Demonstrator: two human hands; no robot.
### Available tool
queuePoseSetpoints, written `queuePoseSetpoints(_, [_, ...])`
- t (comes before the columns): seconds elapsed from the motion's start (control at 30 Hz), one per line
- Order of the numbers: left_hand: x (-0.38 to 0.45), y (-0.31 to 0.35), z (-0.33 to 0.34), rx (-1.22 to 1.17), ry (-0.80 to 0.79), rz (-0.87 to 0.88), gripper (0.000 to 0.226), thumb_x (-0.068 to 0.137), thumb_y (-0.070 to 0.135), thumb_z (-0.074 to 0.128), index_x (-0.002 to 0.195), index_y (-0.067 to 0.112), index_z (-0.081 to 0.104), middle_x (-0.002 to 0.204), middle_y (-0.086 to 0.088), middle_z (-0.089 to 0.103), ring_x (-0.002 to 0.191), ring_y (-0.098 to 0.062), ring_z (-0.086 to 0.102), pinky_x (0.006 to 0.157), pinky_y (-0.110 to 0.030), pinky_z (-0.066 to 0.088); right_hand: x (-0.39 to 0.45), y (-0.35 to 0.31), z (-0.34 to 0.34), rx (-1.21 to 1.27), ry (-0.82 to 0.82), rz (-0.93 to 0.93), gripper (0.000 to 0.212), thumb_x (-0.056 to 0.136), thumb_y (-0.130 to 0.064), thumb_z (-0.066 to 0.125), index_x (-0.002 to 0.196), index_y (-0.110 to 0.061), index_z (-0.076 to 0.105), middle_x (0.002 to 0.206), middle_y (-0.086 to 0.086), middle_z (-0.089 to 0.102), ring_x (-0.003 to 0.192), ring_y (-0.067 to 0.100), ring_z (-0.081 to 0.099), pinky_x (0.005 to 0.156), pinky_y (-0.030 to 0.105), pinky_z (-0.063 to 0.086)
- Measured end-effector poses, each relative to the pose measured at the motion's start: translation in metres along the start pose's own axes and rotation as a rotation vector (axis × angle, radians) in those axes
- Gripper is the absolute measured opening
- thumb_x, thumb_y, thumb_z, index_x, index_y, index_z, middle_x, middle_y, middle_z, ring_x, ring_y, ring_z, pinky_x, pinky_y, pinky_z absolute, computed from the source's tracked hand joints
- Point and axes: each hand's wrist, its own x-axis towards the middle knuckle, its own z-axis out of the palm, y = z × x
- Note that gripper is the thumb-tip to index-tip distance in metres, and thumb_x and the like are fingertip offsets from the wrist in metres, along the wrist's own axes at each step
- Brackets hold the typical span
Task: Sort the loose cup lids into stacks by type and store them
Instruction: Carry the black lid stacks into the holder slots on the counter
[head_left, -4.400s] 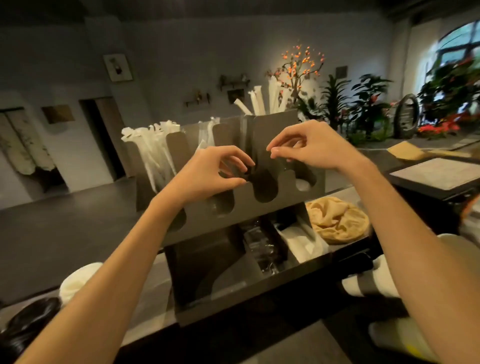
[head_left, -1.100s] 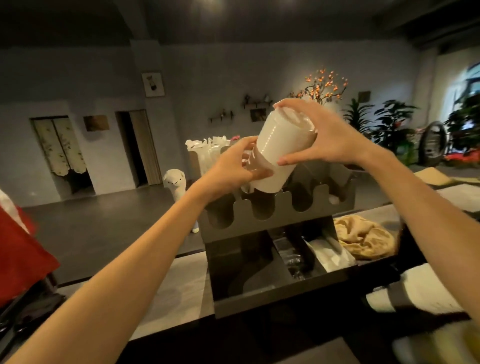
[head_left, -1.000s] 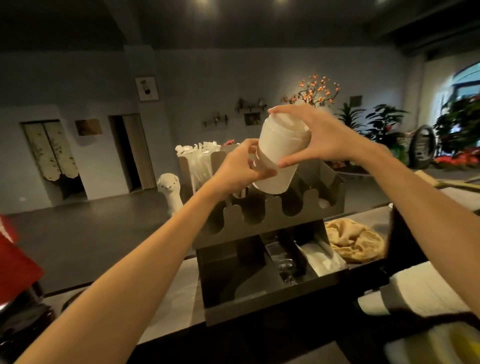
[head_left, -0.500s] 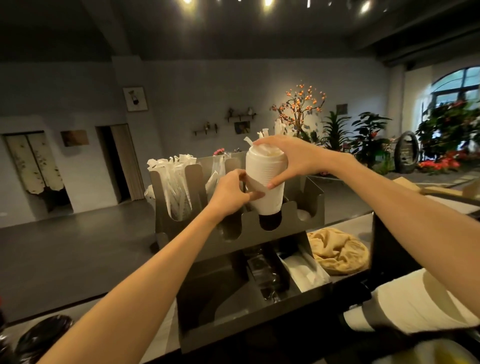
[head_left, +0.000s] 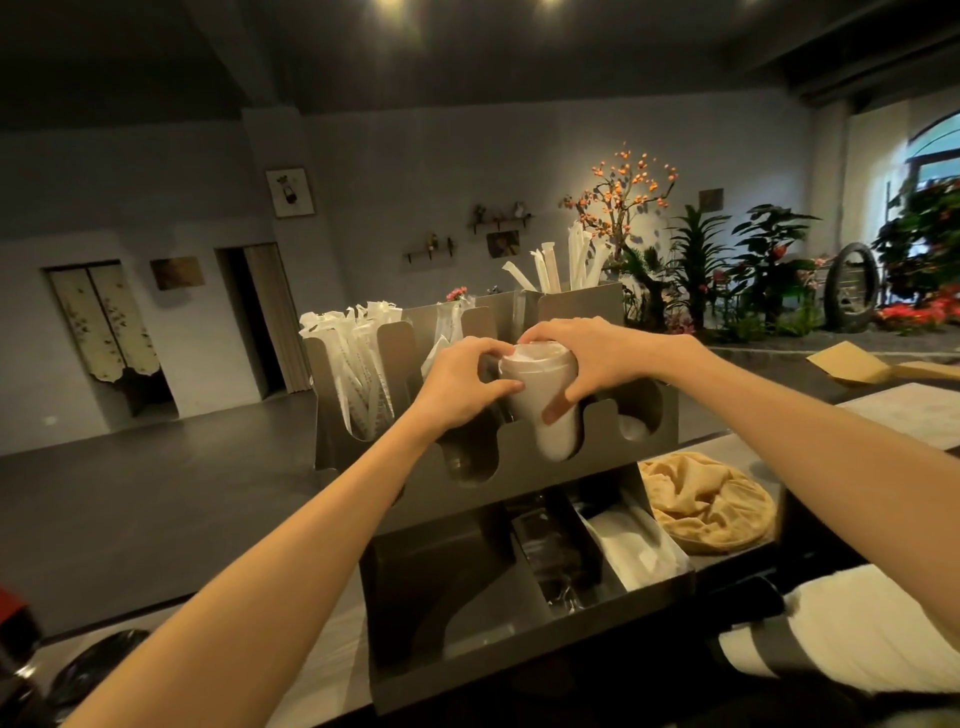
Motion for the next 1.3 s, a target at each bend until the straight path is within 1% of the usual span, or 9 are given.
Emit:
queuePoseSetpoints(0.13, [-0.002, -0.003, 0.001, -0.004, -0.036, -0.002, 0.049, 0.093, 0.015, 0.074, 0.14, 0.015, 0.06, 0.134, -0.005, 0.065, 0.115, -0.013, 0.057, 0.098, -0.028, 0.046, -0.004, -0.006, 0.003, -0.15, 0.06, 0.045, 0.103, 0.063, -0.08, 0.078, 0.144, -0.028, 0.045, 0.136, -0.005, 0.055, 0.12, 0.02, 0.052, 0.109, 0.045, 0.037])
queuePoseSetpoints(0.27, [-0.003, -0.003, 0.001, 0.002, -0.025, 0.005, 0.047, 0.096, 0.013, 0.07, 0.142, 0.017, 0.059, 0.138, -0.004, 0.063, 0.123, -0.018, 0.056, 0.104, -0.033, 0.046, -0.005, -0.005, 0.005, -0.24, 0.081, 0.076, 0.098, 0.071, -0.075, 0.077, 0.148, -0.028, 0.041, 0.14, -0.001, 0.054, 0.124, 0.025, 0.049, 0.11, 0.049, 0.034])
queuePoseSetpoints(0.47, [-0.044, -0.018, -0.04, -0.052, 0.028, -0.018, 0.039, 0.097, 0.015, 0.068, 0.135, 0.02, 0.061, 0.131, 0.002, 0.064, 0.117, -0.016, 0.06, 0.099, -0.031, 0.052, -0.01, -0.058, -0.001, 0.007, 0.215, 0.067, 0.093, 0.079, -0.065, 0.076, 0.154, -0.027, 0.039, 0.148, 0.002, 0.051, 0.135, 0.026, 0.049, 0.116, 0.059, 0.033])
queuePoseSetpoints(0.6, [-0.071, -0.012, -0.075, -0.129, 0.061, 0.018, 0.03, 0.097, 0.017, 0.068, 0.126, 0.021, 0.064, 0.116, 0.007, 0.069, 0.103, -0.005, 0.066, 0.083, -0.012, 0.055, -0.027, -0.106, -0.002, 0.358, 0.494, -0.064, 0.066, 0.085, -0.045, 0.081, 0.139, -0.018, 0.056, 0.125, -0.003, 0.064, 0.105, 0.004, 0.062, 0.089, 0.012, 0.049])
queuePoseSetpoints(0.67, [-0.098, -0.016, -0.096, -0.158, 0.082, -0.015, 0.028, 0.096, 0.018, 0.069, 0.123, 0.022, 0.066, 0.112, 0.008, 0.07, 0.098, -0.007, 0.07, 0.08, -0.02, 0.059, -0.028, -0.142, 0.01, 0.466, 0.51, -0.112, 0.057, 0.087, -0.037, 0.081, 0.136, -0.017, 0.059, 0.121, -0.005, 0.067, 0.104, 0.003, 0.066, 0.082, 0.007, 0.049])
queuePoseSetpoints(1.07, [-0.295, -0.165, -0.18, -0.029, 0.237, -0.604, 0.009, 0.098, 0.012, 0.065, 0.102, 0.014, 0.073, 0.089, -0.003, 0.078, 0.076, -0.02, 0.075, 0.076, -0.035, 0.062, 0.061, -0.33, 0.162, 0.677, 0.003, -0.396, 0.046, 0.089, -0.033, 0.081, 0.129, -0.019, 0.064, 0.118, -0.007, 0.068, 0.098, 0.006, 0.07, 0.082, 0.019, 0.059])
queuePoseSetpoints(1.17, [-0.34, -0.197, -0.181, -0.003, 0.236, -0.758, 0.014, 0.101, 0.007, 0.058, 0.101, 0.012, 0.072, 0.09, -0.007, 0.076, 0.077, -0.023, 0.073, 0.08, -0.04, 0.061, 0.088, -0.366, 0.207, 0.617, -0.123, -0.395, 0.051, 0.09, -0.032, 0.08, 0.135, -0.018, 0.06, 0.13, -0.001, 0.063, 0.104, 0.011, 0.067, 0.082, 0.011, 0.053])
queuePoseSetpoints(1.23, [-0.365, -0.216, -0.174, 0.044, 0.212, -0.777, 0.018, 0.1, 0.006, 0.056, 0.108, 0.014, 0.07, 0.1, -0.004, 0.074, 0.085, -0.023, 0.073, 0.087, -0.045, 0.06, 0.103, -0.382, 0.234, 0.533, -0.192, -0.38, 0.063, 0.089, -0.035, 0.081, 0.143, -0.019, 0.054, 0.141, 0.001, 0.055, 0.118, 0.015, 0.06, 0.092, 0.013, 0.048])
queuePoseSetpoints(1.3, [-0.384, -0.229, -0.165, 0.145, 0.169, -0.719, 0.03, 0.1, 0.004, 0.055, 0.125, 0.016, 0.065, 0.12, -0.002, 0.067, 0.099, -0.022, 0.07, 0.094, -0.045, 0.056, 0.113, -0.396, 0.259, 0.474, -0.226, -0.359, 0.081, 0.084, -0.041, 0.084, 0.151, -0.019, 0.045, 0.152, 0.002, 0.045, 0.134, 0.021, 0.05, 0.112, 0.033, 0.044])
